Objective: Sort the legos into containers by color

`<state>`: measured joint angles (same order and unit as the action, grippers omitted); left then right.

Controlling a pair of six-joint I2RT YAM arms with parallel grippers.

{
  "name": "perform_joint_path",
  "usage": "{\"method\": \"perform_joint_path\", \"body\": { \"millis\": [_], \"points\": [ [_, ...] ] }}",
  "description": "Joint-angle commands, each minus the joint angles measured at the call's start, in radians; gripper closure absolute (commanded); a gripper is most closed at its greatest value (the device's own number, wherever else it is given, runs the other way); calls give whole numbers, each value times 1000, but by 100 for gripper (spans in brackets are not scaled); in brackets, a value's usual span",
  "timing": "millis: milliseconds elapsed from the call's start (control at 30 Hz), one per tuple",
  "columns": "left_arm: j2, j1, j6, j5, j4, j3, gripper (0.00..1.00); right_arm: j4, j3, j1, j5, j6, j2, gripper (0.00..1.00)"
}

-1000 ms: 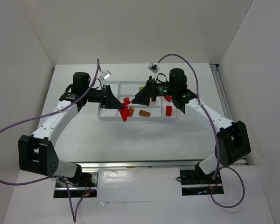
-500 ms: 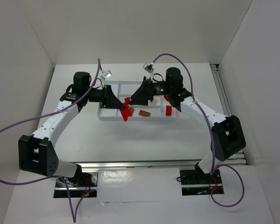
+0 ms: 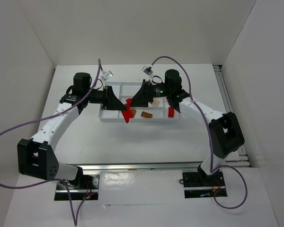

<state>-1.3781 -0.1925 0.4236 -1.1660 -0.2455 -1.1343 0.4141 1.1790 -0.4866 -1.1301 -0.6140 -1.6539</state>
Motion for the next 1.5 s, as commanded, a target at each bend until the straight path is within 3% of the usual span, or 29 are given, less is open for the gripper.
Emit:
{"method": "perform_joint_path", "body": {
  "millis": [0, 333, 400, 667, 1000, 1200, 1267, 1300, 1333, 1467],
  "points": [
    [34, -4, -14, -26, 34, -38, 100, 97, 51, -9, -20, -23, -1, 10],
    [34, -4, -14, -26, 34, -19, 100, 278, 51, -29, -39, -158, -46, 60],
    [34, -4, -14, -26, 34, -19, 100, 278, 61, -29, -39, -158, -46, 60],
    [25, -4, -14, -15, 34, -10, 100, 258, 51, -15, 27, -148, -46, 82],
    [36, 74, 9, 12, 55, 39, 100, 95, -35, 82, 154, -69, 42, 85],
    [65, 96, 47, 69, 66, 50, 100, -105, -44, 101, 328, 36, 77, 86],
    [65, 96, 56, 126, 66, 50, 100, -217, -33, 102, 453, 81, 98, 86],
    [65, 96, 57, 146, 55, 50, 100, -275, -16, 102, 525, 100, 98, 86],
    [65, 96, 69, 178, 43, 50, 100, -408, -3, 102, 709, 118, 112, 86],
    [85, 85, 60, 412, -58, 19, 100, -596, 22, 92, 1083, 148, 121, 88]
  ]
}}
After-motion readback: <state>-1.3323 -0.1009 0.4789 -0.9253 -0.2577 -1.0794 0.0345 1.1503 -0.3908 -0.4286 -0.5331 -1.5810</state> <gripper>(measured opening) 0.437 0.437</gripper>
